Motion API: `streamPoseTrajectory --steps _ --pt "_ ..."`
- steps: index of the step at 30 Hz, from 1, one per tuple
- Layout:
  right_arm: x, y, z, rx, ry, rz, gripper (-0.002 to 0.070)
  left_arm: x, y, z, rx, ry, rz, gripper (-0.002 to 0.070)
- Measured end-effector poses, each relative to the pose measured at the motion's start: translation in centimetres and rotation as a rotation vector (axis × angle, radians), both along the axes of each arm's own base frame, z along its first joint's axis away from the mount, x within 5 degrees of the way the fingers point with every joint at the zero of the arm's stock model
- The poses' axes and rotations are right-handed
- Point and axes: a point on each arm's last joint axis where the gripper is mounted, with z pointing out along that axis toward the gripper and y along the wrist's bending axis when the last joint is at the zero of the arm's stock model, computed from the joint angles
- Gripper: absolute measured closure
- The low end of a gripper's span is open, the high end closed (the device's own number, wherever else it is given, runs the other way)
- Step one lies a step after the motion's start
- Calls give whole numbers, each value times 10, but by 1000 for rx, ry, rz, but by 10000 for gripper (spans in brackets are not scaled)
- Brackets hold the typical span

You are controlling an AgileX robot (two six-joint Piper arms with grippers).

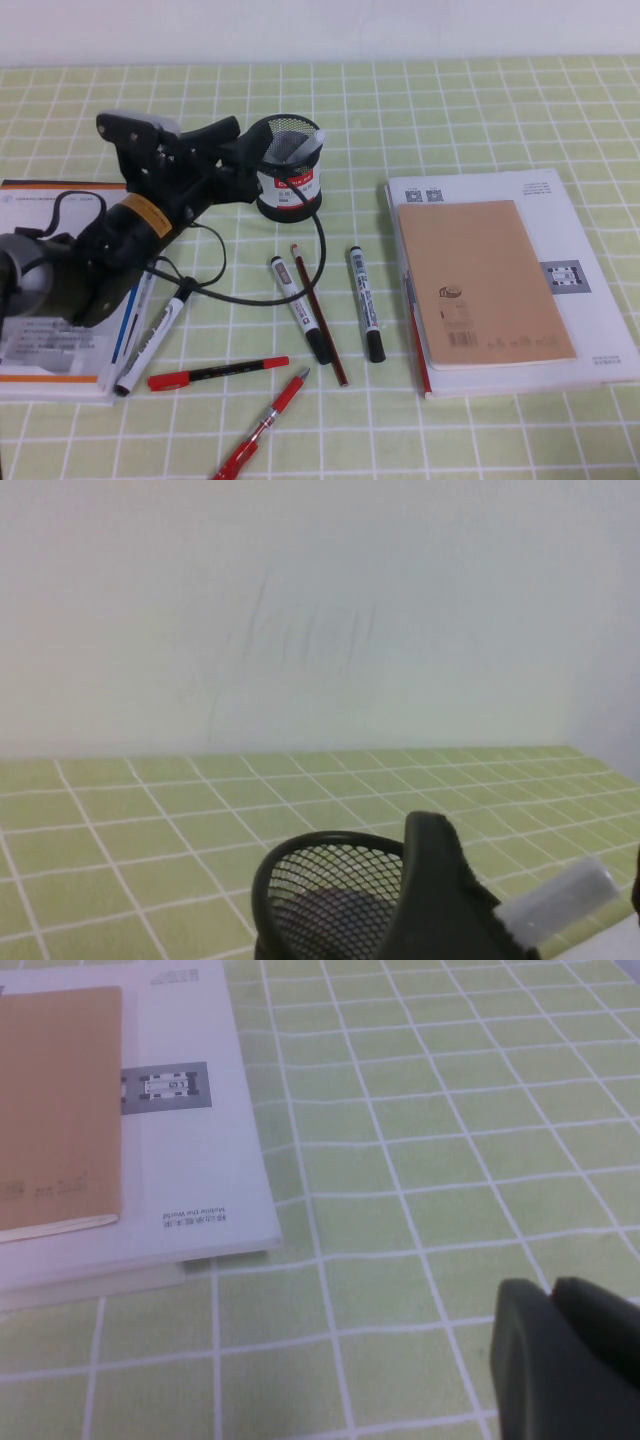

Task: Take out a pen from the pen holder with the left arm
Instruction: Pick up the pen from the pen holder

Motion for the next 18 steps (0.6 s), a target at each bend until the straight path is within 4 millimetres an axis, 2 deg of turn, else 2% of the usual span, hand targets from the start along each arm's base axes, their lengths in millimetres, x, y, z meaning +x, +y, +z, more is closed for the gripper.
streamPoseTrajectory --steps 13,16,18 --pt "0 0 0 0 0 0 689 24 -3 -20 -8 46 49 327" --pt "0 0 0 0 0 0 689 24 -3 -20 -33 66 58 397" --pt "0 0 0 0 0 0 689 24 -2 -20 -61 88 58 486"
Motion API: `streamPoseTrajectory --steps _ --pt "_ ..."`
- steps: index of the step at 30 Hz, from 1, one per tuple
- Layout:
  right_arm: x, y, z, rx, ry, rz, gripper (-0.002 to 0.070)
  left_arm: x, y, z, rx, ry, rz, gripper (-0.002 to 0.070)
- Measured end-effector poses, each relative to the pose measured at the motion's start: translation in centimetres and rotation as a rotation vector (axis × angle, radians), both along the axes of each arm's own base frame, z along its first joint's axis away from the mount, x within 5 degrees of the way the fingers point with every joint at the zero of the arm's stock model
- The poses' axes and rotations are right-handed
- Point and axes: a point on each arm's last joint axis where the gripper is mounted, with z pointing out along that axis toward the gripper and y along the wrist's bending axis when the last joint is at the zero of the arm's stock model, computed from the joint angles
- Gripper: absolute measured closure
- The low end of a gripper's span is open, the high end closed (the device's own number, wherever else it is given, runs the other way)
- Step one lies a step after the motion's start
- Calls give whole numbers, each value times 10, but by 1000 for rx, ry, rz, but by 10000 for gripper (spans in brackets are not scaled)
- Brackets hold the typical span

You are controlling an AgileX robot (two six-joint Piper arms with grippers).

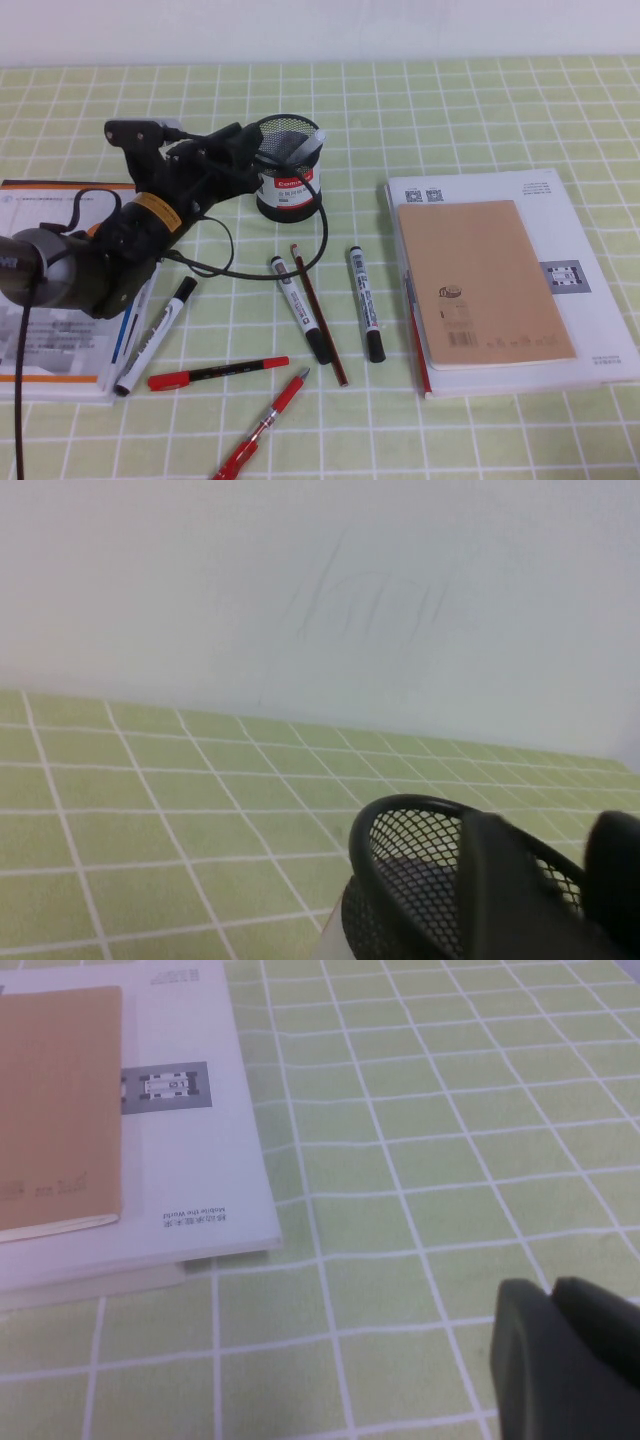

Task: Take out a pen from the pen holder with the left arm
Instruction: Pick up the pen from the pen holder

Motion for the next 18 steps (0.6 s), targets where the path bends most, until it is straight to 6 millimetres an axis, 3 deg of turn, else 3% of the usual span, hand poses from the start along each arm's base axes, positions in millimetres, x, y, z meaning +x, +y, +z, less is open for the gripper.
streamPoseTrajectory --steps 4,18 --pt "0 0 0 0 0 0 689 0 0 0 -13 15 -7 624" --pt "0 0 0 0 0 0 688 -2 -2 5 -48 -35 -38 629"
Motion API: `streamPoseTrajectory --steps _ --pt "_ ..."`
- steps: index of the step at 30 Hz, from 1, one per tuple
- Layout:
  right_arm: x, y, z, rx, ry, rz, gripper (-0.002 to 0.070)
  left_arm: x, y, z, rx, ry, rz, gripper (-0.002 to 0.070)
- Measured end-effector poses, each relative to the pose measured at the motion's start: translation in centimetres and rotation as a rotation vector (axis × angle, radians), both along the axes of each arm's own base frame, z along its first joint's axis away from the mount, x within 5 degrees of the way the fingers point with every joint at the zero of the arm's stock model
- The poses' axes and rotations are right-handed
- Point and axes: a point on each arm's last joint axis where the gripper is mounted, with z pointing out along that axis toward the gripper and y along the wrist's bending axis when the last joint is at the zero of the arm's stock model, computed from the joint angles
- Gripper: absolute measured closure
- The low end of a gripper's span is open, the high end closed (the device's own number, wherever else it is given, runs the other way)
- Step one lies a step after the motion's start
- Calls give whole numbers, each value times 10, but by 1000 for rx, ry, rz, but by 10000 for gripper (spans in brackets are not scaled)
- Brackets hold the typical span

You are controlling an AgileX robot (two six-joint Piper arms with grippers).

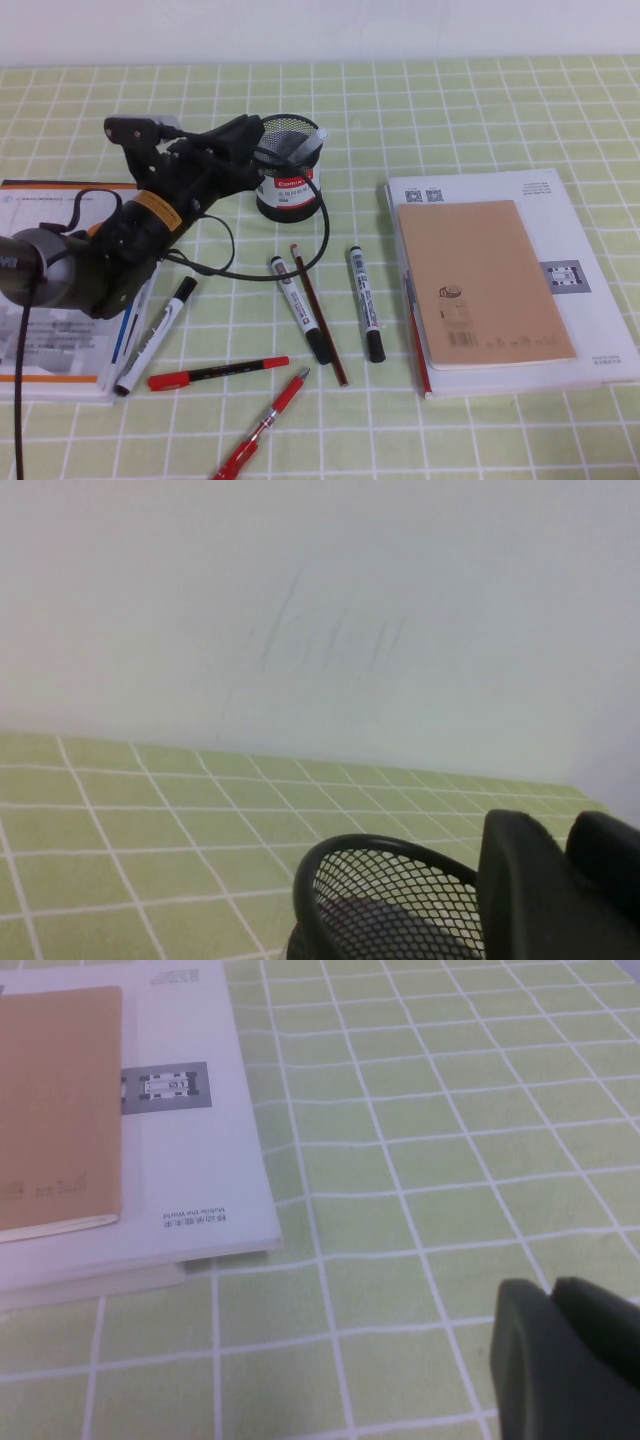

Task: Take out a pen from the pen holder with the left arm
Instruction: Pick up the pen from the pen holder

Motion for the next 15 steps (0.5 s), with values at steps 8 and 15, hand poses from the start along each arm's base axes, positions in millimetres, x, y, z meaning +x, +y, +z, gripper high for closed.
streamPoseTrajectory --steps 8,15 --pt "0 0 0 0 0 0 689 -4 -1 21 163 -87 -8 629" --pt "0 0 0 0 0 0 689 -16 3 68 284 -171 1 629"
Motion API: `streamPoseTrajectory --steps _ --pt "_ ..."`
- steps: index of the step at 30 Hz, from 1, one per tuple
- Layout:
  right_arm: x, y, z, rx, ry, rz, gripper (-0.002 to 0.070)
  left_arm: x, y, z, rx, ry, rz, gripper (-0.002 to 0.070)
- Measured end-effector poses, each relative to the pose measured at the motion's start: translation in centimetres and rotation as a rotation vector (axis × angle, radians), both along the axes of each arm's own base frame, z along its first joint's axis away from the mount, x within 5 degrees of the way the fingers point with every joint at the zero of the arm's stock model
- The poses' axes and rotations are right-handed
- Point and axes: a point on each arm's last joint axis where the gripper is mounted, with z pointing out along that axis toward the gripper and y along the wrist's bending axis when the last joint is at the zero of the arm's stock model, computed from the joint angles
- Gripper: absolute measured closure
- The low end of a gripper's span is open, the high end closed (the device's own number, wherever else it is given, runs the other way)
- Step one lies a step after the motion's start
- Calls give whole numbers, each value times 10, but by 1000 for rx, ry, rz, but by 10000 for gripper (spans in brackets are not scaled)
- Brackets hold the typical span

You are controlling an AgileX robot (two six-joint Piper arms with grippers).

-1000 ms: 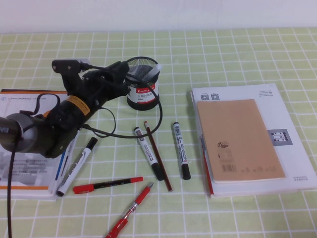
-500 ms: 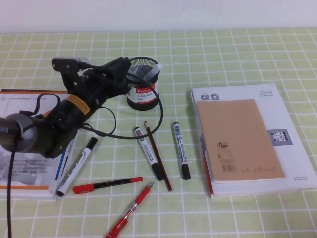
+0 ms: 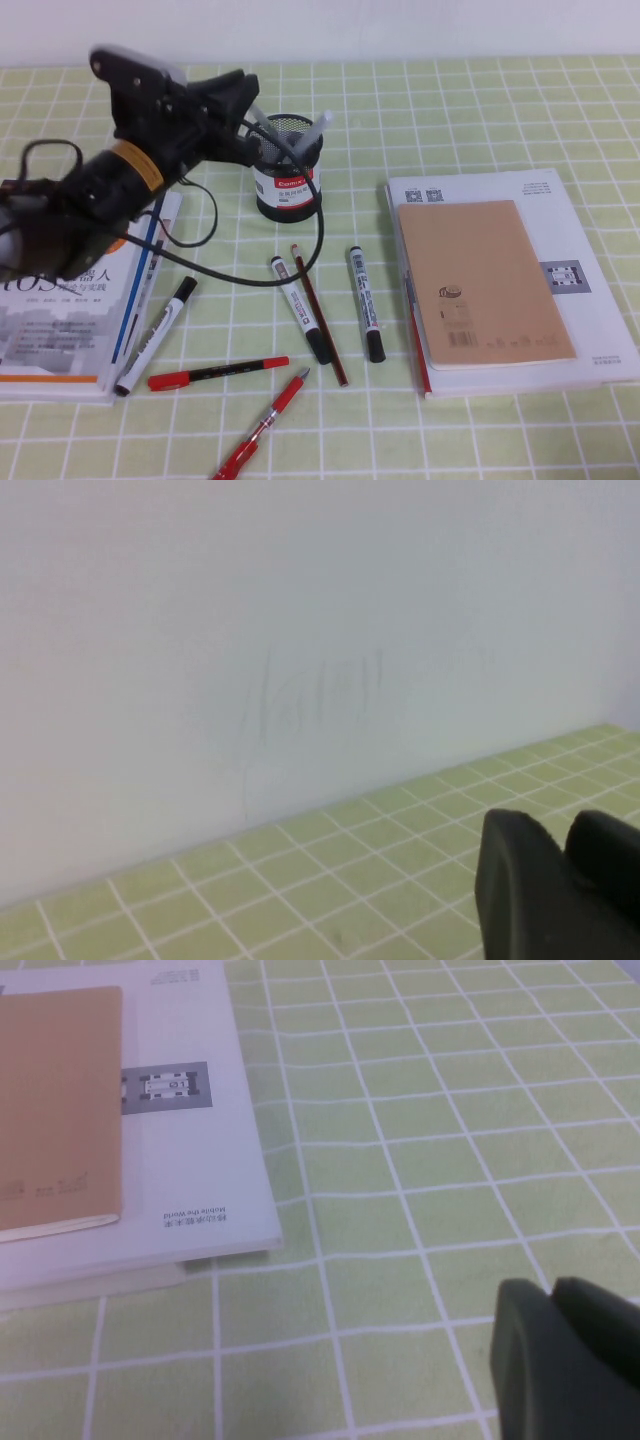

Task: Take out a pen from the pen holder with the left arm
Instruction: Pick up the pen from the pen holder, then place the pen on the table

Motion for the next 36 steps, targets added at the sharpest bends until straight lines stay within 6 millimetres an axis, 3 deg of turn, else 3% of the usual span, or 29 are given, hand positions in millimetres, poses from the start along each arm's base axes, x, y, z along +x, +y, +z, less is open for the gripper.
streamPoseTrajectory --steps 7,11,14,18,23,36 --pt "0 0 0 0 0 0 689 -21 3 43 129 -44 -29 629" --pt "0 0 0 0 0 0 689 -47 10 67 143 -84 -29 629" --pt "0 0 0 0 0 0 689 -73 18 72 127 -85 -20 629" --pt "0 0 0 0 0 0 689 -100 26 54 103 -20 -10 629" --pt "0 0 0 0 0 0 689 -117 33 16 96 94 15 629" --pt "0 0 0 0 0 0 689 -102 31 -41 53 228 47 623"
